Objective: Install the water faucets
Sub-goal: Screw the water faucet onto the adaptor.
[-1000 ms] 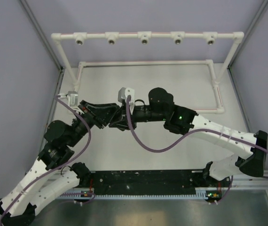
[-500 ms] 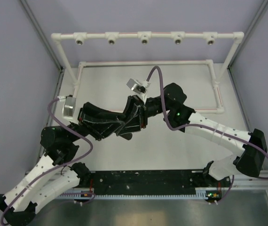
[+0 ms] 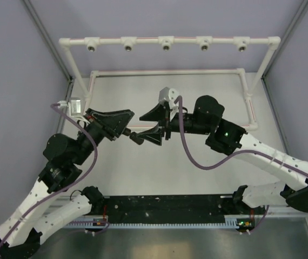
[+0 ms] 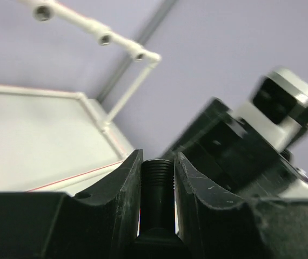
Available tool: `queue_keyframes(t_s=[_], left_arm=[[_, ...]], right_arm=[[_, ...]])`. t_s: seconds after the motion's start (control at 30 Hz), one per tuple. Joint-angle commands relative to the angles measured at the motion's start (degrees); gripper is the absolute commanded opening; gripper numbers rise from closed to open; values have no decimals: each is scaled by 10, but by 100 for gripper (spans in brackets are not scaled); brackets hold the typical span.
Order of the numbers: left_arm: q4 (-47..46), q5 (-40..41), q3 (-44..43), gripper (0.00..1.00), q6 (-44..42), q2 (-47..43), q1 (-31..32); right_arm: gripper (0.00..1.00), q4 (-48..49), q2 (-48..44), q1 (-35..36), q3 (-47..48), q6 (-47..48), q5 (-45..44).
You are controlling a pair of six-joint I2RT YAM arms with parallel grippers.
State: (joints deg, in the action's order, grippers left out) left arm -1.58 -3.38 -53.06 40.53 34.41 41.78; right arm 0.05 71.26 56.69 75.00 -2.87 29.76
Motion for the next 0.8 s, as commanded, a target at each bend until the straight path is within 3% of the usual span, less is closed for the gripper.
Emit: queue_keyframes(t_s=[0.0,0.17,0.77], left_arm=[[127,168,-65,0,32,43,2],[164,194,-85,0,51,66,1],[152,193,-77,0,53,68,1]], right_arm=[[60,-29,4,70,-1,119,-188],[60,-5,18,106,-7,159,-278],[58,-18,92,142,39,190,-366]])
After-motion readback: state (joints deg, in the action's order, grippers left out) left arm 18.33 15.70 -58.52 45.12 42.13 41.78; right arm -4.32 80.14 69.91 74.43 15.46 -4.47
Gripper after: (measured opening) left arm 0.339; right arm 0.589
